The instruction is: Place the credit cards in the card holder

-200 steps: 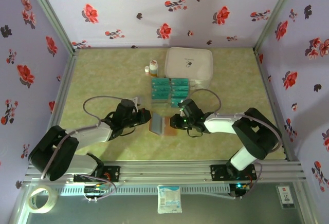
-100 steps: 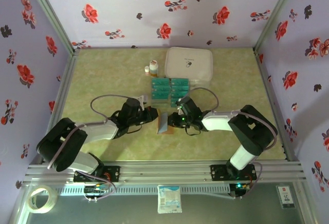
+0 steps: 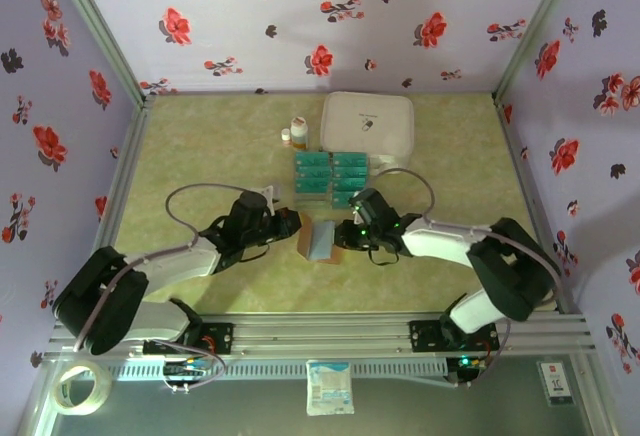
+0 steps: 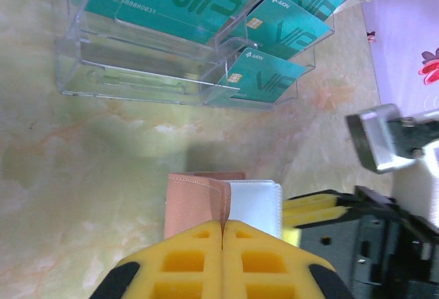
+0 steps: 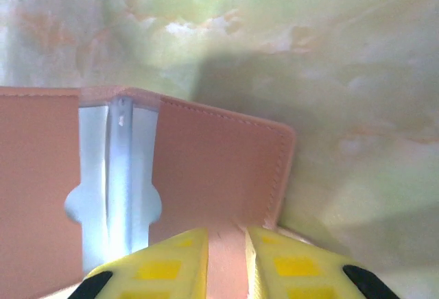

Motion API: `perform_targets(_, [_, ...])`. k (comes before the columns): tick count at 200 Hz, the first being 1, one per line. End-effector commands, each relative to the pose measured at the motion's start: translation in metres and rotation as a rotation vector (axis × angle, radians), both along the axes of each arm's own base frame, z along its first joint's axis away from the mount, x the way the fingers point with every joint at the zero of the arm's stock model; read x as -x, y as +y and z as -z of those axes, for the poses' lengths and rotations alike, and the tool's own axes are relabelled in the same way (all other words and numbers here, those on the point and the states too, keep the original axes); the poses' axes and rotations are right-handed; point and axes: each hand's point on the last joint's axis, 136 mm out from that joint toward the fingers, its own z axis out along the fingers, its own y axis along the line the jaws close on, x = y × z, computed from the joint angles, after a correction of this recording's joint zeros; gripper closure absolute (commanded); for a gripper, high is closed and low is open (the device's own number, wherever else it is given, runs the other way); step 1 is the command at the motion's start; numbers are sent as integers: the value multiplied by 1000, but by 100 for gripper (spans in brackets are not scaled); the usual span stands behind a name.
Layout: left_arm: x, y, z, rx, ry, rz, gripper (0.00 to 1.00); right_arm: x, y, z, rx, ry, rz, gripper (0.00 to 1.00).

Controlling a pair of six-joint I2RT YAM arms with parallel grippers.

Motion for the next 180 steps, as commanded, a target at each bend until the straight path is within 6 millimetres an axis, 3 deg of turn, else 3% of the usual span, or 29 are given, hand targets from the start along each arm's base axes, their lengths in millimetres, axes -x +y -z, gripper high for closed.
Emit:
perform_targets(1, [3,13,11,-72,-3,-5,100,-8,-20,-20,89,-49,20,79])
perform_targets(33, [4,14,17,-73,8,-8,100,-9,-17,-37,74,-67,6,79])
perform_targets(60, [5,16,22,-80,15,-15,100,-7,5,-45,13,-67,-20,79])
perform_targets(93, [8,20,27,-103,16,-10,100,0,34,-36,0,-51,-77,79])
perform_targets(116, [9,24,33,-148,18,-7,89,2,43,-21,9,-36,-96,80])
perform_targets(180, [10,44,49,-307,17,-7,54,10,26,19,83,4,-82,81])
